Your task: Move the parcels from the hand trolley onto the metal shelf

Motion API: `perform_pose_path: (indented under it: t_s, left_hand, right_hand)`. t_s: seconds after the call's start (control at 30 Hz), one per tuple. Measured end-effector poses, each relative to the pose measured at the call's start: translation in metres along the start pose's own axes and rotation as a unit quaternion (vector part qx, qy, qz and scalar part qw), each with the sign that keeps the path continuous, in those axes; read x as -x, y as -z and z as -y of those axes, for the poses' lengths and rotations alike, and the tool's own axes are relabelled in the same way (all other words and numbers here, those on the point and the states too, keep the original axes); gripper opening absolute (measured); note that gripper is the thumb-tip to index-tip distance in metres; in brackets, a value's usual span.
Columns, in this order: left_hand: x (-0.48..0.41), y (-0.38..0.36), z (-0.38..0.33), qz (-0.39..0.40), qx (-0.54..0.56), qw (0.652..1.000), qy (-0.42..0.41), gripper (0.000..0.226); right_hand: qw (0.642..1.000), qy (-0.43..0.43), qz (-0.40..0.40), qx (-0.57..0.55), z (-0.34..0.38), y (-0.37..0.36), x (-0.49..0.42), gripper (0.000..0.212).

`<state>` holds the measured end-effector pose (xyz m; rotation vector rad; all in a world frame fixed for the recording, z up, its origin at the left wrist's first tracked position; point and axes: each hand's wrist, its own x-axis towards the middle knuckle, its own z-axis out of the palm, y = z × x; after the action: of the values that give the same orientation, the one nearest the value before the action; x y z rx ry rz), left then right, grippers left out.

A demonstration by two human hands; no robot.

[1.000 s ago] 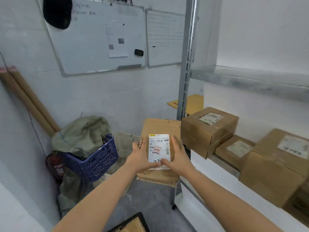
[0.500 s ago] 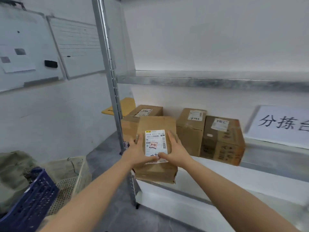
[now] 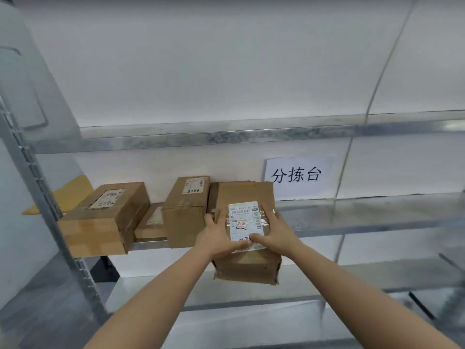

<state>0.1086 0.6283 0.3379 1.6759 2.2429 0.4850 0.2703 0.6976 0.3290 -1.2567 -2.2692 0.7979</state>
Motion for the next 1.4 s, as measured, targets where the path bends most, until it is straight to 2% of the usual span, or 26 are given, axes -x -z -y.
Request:
perform_pose_path:
  t_s: [0.27,0.43,0.57,0.83,1.17,1.4]
  left_hand:
    - [-0.061,-0.042,-0.089,0.037,0.010,0.998,-0.055,0.108]
    - [-0.102,-0.064,-0.126,0.043,0.046,0.994,-0.087,0.097]
    - [-0.128,-0.080,-0.143,0.045,0.067,0.994,-0.069,0.089]
    - [-0.174,-0.099,-0.131,0.049,0.076,0.996,0.025,0.096]
    - [-0.247,-0.107,-0.116,0.070,0.034,0.996,0.051,0.106]
    - [-0.277,-0.115,-0.099,0.076,-0.009,0.994,0.077,0.095]
  right_hand:
    - [0.998,-0.030,-0.048,0.022,-0.084,0.070,-0.020,0.087]
    - [0.998,-0.034,-0.036,0.026,-0.129,0.094,-0.054,0.086]
    - [0.999,-0.022,-0.013,0.022,-0.155,0.103,-0.087,0.088]
    - [0.999,-0.020,0.046,0.005,-0.181,0.085,-0.145,0.093]
    - [0.997,-0.054,0.057,-0.026,-0.198,0.070,-0.218,0.092]
    - [0.994,-0.071,0.074,-0.030,-0.206,0.046,-0.251,0.089]
